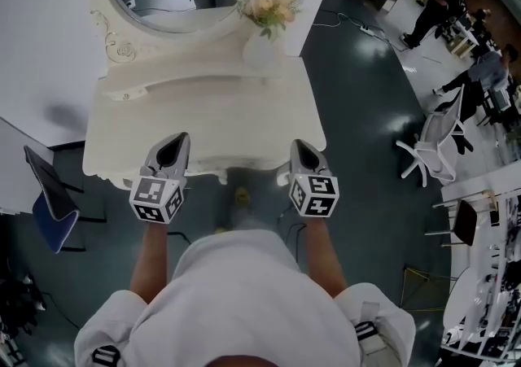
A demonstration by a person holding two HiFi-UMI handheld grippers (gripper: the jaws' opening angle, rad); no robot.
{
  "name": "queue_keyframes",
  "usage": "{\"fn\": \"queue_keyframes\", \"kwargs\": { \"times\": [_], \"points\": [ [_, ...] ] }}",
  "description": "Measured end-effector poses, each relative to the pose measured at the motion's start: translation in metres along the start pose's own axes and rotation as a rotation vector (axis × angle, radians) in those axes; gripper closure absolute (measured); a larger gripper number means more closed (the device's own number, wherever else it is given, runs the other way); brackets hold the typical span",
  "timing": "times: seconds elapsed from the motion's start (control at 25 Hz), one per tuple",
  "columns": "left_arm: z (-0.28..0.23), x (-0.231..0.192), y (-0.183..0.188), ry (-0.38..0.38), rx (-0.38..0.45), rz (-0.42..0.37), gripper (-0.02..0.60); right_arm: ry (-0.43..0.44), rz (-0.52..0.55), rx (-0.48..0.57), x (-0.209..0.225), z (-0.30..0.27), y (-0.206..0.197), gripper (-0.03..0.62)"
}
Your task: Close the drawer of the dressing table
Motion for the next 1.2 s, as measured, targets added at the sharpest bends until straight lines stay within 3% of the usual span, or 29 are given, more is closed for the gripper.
{"fn": "queue_keyframes", "kwargs": {
  "times": [0.36, 1.2],
  "points": [
    [0.013, -0.001, 0.002, 0.015, 0.02, 0.012, 0.583, -0.028, 0.051, 0.023, -0.002, 0.018, 0.006, 0.592],
    [0.02, -0.013, 0.011, 0.05, 0.059, 0.024, 0.583, -0.039, 0.056, 0.053, -0.002, 0.022, 0.015, 0.592]
  ]
}}
Point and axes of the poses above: the fingertips, and each gripper's own axes: z backward along the fingers, x to its right, y out of its top, the point moved 6 cm from there along z, backward along the fingers, and after that the axes turned 2 degrees about -y, right-handed, at the moved point
